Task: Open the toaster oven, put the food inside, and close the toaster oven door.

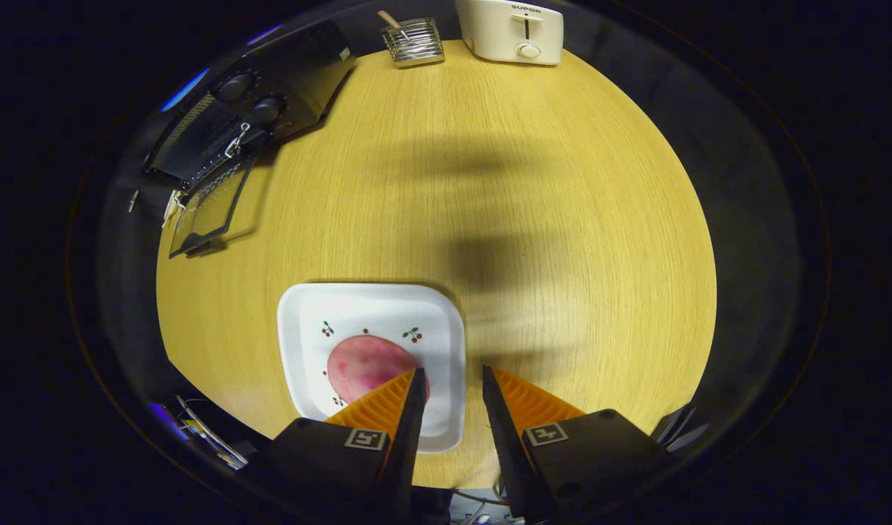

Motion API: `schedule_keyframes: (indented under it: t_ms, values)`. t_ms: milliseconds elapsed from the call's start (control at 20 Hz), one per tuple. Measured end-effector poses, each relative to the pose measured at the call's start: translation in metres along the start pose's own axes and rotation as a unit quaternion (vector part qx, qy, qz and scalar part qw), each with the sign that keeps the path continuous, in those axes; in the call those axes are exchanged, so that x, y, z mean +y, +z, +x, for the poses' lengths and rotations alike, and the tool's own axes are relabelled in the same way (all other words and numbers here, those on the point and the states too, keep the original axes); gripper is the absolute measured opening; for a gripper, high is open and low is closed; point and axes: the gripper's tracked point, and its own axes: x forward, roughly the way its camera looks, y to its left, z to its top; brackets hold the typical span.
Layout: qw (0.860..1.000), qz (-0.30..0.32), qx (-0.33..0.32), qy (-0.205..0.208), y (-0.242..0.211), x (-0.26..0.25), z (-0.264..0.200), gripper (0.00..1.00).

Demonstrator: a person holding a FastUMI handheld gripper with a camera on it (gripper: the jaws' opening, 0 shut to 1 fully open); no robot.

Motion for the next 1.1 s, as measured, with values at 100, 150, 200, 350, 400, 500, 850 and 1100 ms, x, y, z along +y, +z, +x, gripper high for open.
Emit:
schedule_keyframes:
  t_ms: [100,150,200,350,400,500,850,1100]
  values:
    - [0.999,0.03,0.011,0.032,0.002,0.006,-0.011,0.41]
    - [0.999,0.034,0.011,0.04,-0.002,0.007,0.006,0.29]
    - [0.998,0.044,0.01,0.053,0.002,0.0,0.004,0.28]
    - [0.994,0.06,0.016,0.091,-0.005,-0.007,-0.009,0.06]
    - [0.992,0.067,0.012,0.102,-0.005,-0.003,-0.004,0.05]
    - [0.986,0.103,-0.001,0.128,-0.002,-0.005,-0.008,0.05]
    - [0.926,0.272,-0.055,0.257,-0.002,0.021,-0.063,0.05]
    - [0.87,0.382,-0.109,0.291,-0.022,0.082,-0.1,0.05]
